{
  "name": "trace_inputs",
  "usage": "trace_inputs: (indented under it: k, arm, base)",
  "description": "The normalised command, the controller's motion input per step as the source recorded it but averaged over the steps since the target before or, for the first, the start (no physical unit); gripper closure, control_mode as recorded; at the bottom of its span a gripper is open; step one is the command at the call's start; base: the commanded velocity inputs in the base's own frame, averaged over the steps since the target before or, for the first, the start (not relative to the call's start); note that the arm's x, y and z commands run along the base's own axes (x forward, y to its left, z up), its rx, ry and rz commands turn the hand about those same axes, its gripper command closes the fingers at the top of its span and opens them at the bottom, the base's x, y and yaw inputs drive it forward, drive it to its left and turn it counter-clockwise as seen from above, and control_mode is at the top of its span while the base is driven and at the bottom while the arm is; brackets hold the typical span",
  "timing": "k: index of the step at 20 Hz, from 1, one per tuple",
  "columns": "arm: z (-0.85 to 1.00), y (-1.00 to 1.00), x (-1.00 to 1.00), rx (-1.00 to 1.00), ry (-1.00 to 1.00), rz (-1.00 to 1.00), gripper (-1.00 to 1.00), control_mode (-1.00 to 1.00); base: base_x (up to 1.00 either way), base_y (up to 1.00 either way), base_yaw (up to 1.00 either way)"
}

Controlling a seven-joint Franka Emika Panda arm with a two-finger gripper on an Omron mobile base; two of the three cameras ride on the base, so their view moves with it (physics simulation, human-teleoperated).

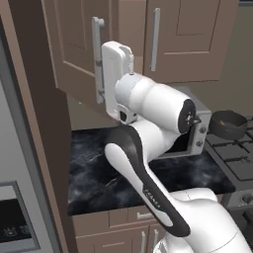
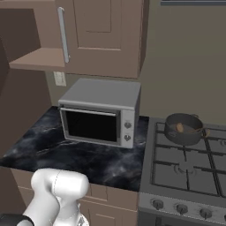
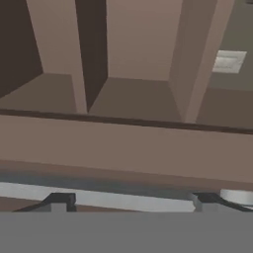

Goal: Open the cabinet and move the ladle to the pot. Then close the cabinet.

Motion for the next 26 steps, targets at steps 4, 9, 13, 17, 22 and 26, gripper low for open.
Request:
trace_inputs:
  k: [4,9,13,17,22,26]
  arm:
    - [-0.03,-0.27,0.88,0.00,-0.08,0.00,-1.00,-1.00]
    - [-0.03,-0.19,0.98,0.00,-0.08,0.00,-1.00,-1.00]
    - [-0.09,-0.15,1.00,0.00,-0.06,0.00,-1.00,-1.00]
    - [-0.15,-0.09,1.00,0.00,-0.05,0.00,-1.00,-1.00]
    - [-0.21,0.00,1.00,0.00,-0.06,0.00,-1.00,-1.00]
    - [-0.26,0.09,1.00,0.00,-0.09,-0.08,-1.00,-1.00]
  base:
    - [0.00,0.00,0.00]
    - [0.00,0.00,0.00]
    - [0.00,0.00,0.00]
    - [0.00,0.00,0.00]
    - [0.00,0.00,0.00]
    - [0.00,0.00,0.00]
